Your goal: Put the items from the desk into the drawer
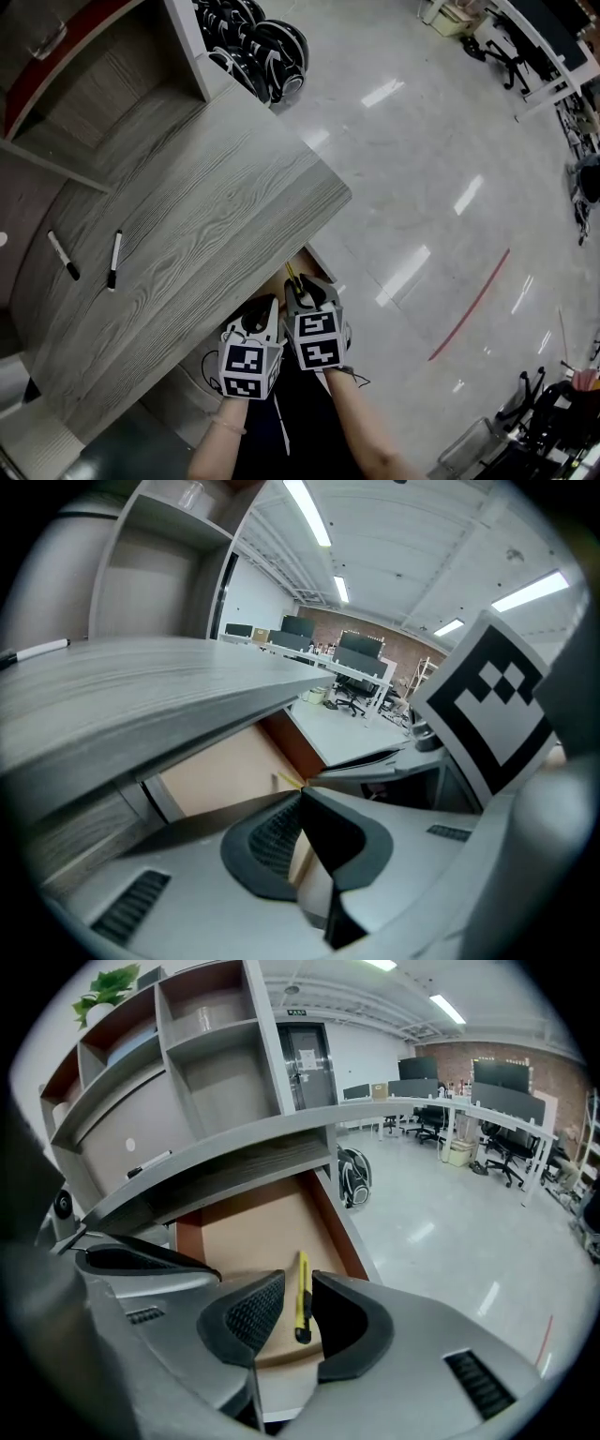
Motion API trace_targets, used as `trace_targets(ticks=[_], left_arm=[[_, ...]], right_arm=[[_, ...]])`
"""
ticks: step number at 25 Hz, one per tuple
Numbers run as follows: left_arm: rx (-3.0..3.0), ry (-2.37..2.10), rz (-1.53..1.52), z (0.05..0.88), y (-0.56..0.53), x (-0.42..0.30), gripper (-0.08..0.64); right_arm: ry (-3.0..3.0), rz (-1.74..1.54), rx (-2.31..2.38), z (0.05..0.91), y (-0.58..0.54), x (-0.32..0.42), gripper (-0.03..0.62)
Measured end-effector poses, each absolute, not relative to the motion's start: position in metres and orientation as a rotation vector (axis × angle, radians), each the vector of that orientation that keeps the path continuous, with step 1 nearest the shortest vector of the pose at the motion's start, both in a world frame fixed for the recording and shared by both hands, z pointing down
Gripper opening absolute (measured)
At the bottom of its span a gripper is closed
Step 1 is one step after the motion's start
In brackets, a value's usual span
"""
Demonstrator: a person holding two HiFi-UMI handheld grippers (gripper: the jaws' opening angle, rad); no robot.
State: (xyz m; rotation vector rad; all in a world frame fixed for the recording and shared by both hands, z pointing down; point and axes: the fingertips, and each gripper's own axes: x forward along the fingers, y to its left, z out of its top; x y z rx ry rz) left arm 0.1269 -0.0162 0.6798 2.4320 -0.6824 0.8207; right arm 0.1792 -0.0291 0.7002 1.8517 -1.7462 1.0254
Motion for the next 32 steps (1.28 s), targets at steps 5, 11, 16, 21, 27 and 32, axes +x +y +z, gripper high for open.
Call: trace_targets(ticks=[5,11,16,21,27,32], left_arm=[[2.439,-0.661,0.824,0.679,-0.012,0.128,0.029],[2.455,-0.628,0.815,0.671,-0.009,0.134,0.029],[2.464,-0.608,0.814,0.667,-0.005,0.138,0.029],[2.478,-0.606,0.805,0.654,-0.009,0.14,0.029],[2.516,-0.589,0.786,0.633,-0.012,0.148,0.029],[2.539,-0.582,0.753,0.611,-0.016,0.155,0.029]], right_arm=[[-1.773,1.043,1.854,0.696,-0.025,0.177,0.135],[-1.758,1.047,1.869,0.692,-0.021,0.177,0.137],[-1.73,1.05,1.903,0.69,-0.013,0.184,0.137],[-1.714,1.069,1.95,0.674,-0.006,0.193,0.132],[-1.708,1.111,2.001,0.657,0.003,0.201,0.129],[-1.72,1.123,2.045,0.637,0.007,0.204,0.124]])
